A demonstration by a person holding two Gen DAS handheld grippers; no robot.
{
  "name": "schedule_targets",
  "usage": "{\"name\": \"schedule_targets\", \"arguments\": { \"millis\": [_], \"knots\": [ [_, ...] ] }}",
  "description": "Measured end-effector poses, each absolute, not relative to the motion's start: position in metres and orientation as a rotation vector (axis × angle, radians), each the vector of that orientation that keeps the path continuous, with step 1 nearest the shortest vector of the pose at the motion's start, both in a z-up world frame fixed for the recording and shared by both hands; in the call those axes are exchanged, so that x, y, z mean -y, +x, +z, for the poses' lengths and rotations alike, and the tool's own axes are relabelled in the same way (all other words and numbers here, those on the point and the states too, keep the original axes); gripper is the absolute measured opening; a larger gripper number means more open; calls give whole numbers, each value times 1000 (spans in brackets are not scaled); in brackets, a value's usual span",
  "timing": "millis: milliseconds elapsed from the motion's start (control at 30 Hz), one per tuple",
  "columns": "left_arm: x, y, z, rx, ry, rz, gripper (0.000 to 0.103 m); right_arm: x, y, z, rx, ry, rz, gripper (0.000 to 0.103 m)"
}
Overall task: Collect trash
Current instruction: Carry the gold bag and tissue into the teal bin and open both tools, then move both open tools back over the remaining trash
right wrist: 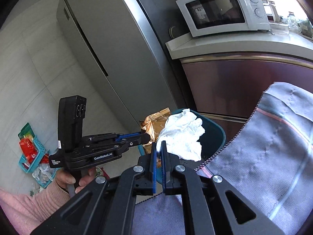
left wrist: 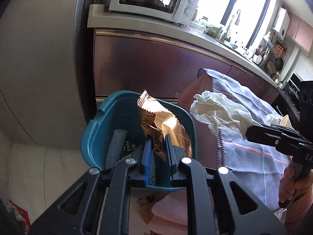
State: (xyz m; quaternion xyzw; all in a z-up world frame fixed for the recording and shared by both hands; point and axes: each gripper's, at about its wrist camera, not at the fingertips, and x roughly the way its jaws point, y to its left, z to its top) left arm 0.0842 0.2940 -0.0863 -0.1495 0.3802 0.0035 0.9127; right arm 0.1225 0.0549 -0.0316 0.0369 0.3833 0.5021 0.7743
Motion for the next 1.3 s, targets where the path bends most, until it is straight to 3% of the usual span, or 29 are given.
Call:
{"name": "schedule_targets", "arguments": {
  "millis": [233, 400, 600, 867, 1000, 1300],
  "knots": [
    [-292, 110, -112, -838, -308, 16, 14, -80, 143, -55, -920, 67, 1043, 4],
    [-285, 129, -127, -877, -285, 19, 16, -83, 154, -69, -965, 84, 995, 15],
    [-276, 138, -141, -903, -273, 24, 18, -63, 150, -68, -955, 105, 987, 16],
    [-244, 121, -106, -779, -233, -44, 26, -11, 126, -49, -864, 116, 972, 21],
    [-217, 117, -88, -725, -188, -120, 30, 23, 113, -38, -806, 113, 923, 29],
    [-136, 124, -65, -698, -119, -311, 33, 112, 88, -26, -723, 139, 756, 30]
  ]
}}
